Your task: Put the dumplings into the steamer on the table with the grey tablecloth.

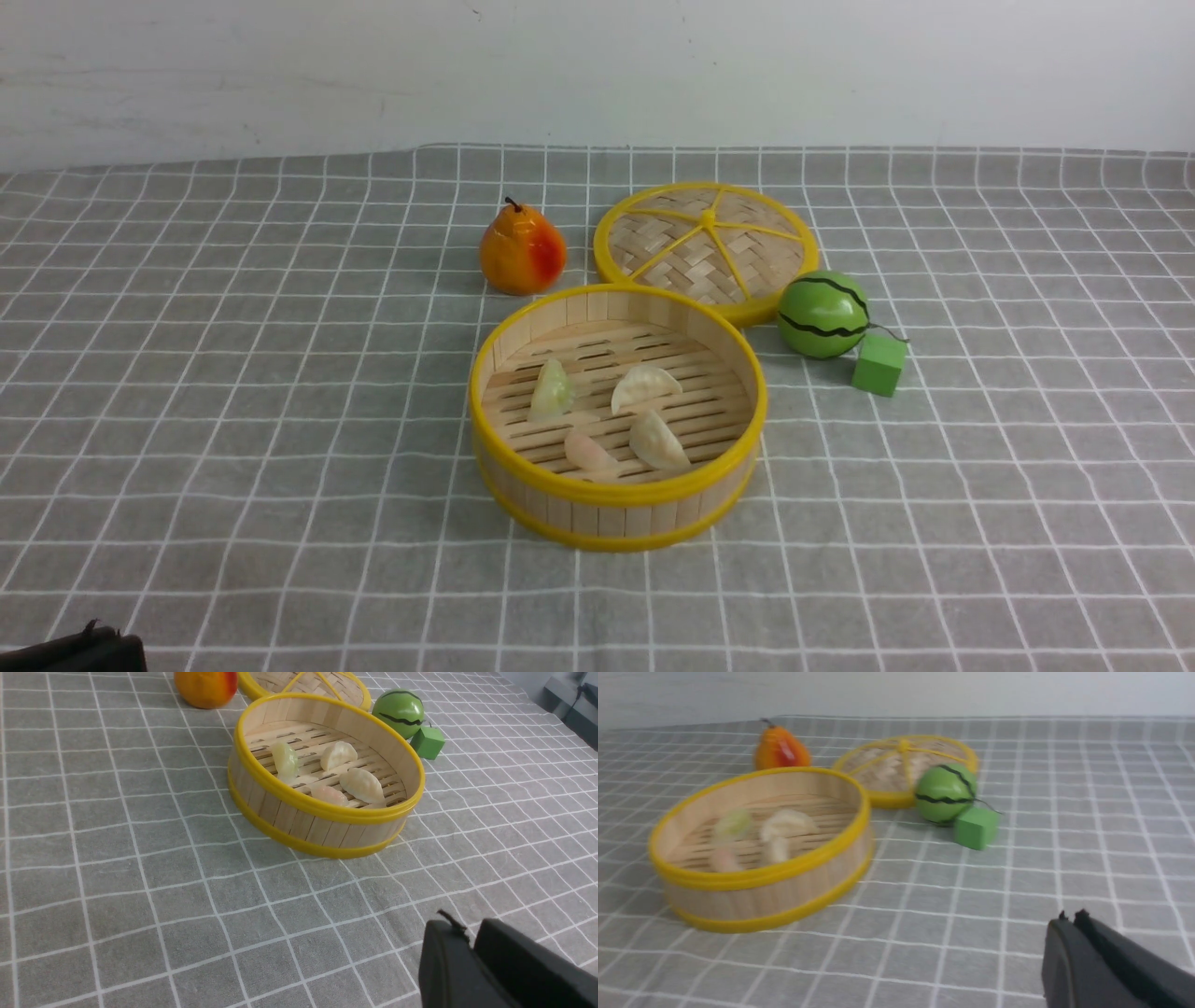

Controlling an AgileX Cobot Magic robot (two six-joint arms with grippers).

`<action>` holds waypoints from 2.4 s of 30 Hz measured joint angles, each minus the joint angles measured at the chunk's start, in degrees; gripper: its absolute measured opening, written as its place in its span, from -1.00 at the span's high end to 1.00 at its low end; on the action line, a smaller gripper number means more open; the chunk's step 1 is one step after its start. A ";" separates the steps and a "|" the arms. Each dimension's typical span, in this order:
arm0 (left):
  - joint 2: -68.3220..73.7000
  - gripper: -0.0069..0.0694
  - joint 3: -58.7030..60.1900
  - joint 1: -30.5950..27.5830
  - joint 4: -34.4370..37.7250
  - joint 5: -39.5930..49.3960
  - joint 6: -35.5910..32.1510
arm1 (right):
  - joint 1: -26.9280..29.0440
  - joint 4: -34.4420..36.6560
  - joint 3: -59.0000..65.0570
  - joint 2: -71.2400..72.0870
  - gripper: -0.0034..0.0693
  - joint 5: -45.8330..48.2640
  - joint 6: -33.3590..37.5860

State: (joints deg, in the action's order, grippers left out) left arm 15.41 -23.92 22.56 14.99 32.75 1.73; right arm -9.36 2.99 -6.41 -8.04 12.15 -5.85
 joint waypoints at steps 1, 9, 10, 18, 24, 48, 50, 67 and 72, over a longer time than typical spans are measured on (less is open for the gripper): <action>0.00 0.59 0.00 0.00 0.00 0.00 0.00 | 2.21 -0.82 1.82 1.97 0.92 0.00 -1.26; 0.00 0.58 0.00 0.00 0.00 0.00 0.00 | 10.60 -5.21 7.94 8.63 0.96 5.55 -6.69; 0.00 0.58 0.00 0.00 0.00 0.00 0.00 | 10.68 -6.07 7.94 8.63 0.97 6.80 -6.73; 0.00 0.55 0.00 0.00 0.00 0.00 0.00 | 10.73 -6.65 7.47 8.64 0.97 9.61 -6.85; 0.00 0.54 0.07 0.00 0.00 0.05 0.00 | 10.73 -6.47 7.47 8.64 0.96 9.61 -6.85; 0.00 0.48 0.61 0.00 -2.11 -1.18 -0.12 | 10.73 -6.47 7.47 8.64 0.91 9.61 -6.85; 0.00 0.48 1.28 0.00 -2.11 -2.34 -0.12 | 10.73 -6.47 7.47 8.64 0.91 9.61 -6.85; -14.42 0.86 25.22 -17.88 -5.68 -29.18 -0.12 | 10.73 -6.47 7.47 8.64 0.85 9.61 -6.89; -15.99 0.86 25.50 -23.89 -8.23 -22.18 3.53 | 10.73 -6.47 7.47 8.64 0.83 9.61 -6.89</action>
State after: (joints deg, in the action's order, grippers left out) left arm -0.57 1.58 -1.33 6.76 10.57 5.26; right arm 1.36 -3.48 1.06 0.61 21.76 -12.74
